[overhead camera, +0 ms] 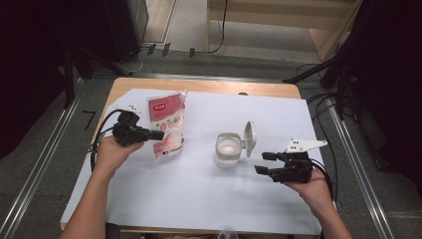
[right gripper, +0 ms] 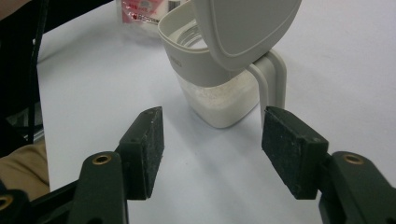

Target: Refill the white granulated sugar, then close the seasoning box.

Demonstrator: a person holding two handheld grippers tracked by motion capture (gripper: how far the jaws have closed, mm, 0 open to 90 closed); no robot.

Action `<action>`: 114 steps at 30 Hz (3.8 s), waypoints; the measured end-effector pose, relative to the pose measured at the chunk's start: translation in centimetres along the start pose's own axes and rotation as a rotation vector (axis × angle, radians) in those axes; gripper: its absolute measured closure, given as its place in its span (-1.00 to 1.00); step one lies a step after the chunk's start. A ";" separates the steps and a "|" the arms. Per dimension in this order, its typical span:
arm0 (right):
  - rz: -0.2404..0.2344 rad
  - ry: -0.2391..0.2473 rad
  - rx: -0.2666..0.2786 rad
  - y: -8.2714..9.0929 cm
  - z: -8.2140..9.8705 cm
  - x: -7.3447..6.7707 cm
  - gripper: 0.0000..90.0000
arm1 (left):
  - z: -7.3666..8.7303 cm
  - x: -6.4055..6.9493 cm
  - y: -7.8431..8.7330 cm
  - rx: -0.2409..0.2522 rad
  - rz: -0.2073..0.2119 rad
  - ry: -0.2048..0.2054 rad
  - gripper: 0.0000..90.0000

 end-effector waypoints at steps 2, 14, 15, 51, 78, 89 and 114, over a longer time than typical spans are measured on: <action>0.004 -0.001 -0.001 0.0 0.0 0.1 -0.12 | 0.2 0.1 0.1 0.003 -0.001 -0.009 0.95; 0.027 -0.002 -0.004 -0.1 0.2 0.3 -0.11 | 0.8 0.2 0.3 0.010 0.024 -0.009 0.84; 0.026 -0.001 -0.004 -0.1 0.2 0.3 -0.11 | 0.8 0.2 0.4 0.011 0.020 -0.013 0.84; 0.047 -0.003 -0.007 -0.4 0.2 0.4 -0.10 | 1.6 0.9 1.9 0.035 0.018 -0.053 0.31; 0.075 -0.034 0.015 -0.6 -1.2 0.8 0.01 | 3.8 0.9 3.6 0.020 -0.047 -0.033 0.06; 0.077 -0.106 0.060 -1.1 -3.0 1.5 0.22 | 4.3 0.2 4.2 0.017 -0.061 -0.023 0.04; 0.105 -0.132 0.070 -2.1 -5.5 3.4 1.00 | 5.5 -1.3 5.6 0.029 -0.141 0.004 0.02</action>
Point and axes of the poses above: each handheld gripper's, and its own axes: y roughly backward along the jaws, z roughly out of its underside, x roughly to its right, the point moved 4 cm from there along -y, roughly forward along the jaws, and after that the axes turned 3 degrees about -y, right-handed, at the moved point
